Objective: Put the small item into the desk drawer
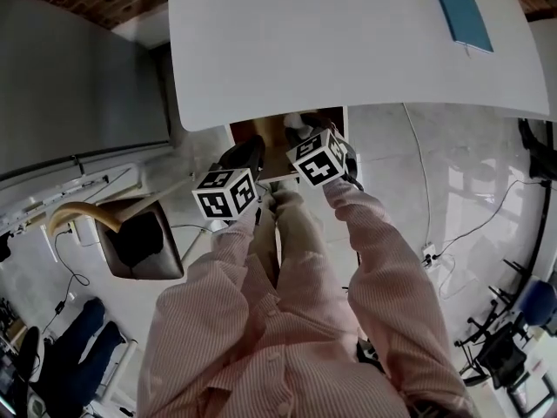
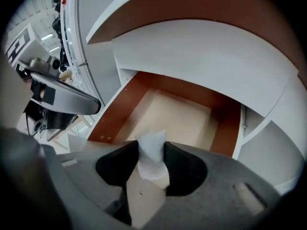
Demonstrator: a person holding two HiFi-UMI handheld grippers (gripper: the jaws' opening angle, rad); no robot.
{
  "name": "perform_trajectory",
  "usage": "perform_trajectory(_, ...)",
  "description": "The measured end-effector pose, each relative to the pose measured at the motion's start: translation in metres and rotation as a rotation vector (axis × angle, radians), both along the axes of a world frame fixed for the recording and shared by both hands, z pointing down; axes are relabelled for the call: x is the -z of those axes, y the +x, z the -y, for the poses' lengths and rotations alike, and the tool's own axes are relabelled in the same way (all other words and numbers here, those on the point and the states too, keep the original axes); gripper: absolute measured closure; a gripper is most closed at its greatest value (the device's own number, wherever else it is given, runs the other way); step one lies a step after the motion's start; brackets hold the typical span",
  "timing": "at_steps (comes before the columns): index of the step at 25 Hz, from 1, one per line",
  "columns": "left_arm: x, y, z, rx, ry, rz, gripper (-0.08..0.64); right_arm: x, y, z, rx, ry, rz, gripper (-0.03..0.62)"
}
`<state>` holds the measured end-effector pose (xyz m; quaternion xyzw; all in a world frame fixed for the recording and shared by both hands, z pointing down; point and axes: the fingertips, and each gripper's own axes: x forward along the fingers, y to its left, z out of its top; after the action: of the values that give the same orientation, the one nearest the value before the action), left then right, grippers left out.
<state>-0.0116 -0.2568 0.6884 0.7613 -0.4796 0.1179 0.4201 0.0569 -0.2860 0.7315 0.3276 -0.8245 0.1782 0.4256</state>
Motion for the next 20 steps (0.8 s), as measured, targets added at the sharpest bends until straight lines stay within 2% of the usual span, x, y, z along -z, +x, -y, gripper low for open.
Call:
perform_trajectory(12, -0.027, 0.008, 0.015, -0.012, -0.013, -0.027, 0.56, -0.05, -0.009, 0.015, 0.134, -0.045, -0.118, 0.423)
perform_trajectory(20, -0.041, 0.009, 0.02, -0.023, -0.017, -0.031, 0.56, -0.079, -0.017, 0.022, 0.164, -0.074, -0.12, 0.423)
